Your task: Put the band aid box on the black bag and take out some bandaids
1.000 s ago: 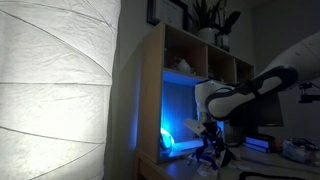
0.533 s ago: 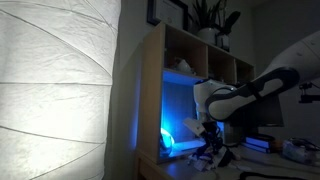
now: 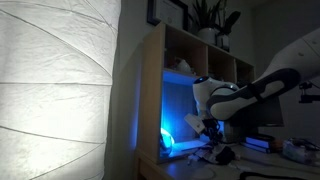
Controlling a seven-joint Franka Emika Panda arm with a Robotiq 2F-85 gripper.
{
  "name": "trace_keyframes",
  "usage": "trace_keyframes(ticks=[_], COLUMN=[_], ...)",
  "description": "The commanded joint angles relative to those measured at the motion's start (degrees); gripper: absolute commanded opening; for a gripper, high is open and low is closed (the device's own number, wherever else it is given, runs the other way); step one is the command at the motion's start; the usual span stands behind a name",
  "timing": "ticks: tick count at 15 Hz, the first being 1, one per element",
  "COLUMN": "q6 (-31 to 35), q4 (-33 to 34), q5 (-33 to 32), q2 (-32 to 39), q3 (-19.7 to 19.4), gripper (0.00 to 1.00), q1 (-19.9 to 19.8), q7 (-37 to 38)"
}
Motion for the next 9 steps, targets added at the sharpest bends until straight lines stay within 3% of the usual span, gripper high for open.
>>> trace_keyframes(ticks=[1,9], q6=[1.99,2.04], q4=[-2.57,-5.28], q5=[-3.69,-15.68], q2=[-0.74,2.25], q3=[-4.99,-18.50], gripper=[0.07,0.07], q1=[2.66,8.31], q7=[5.64,19.83])
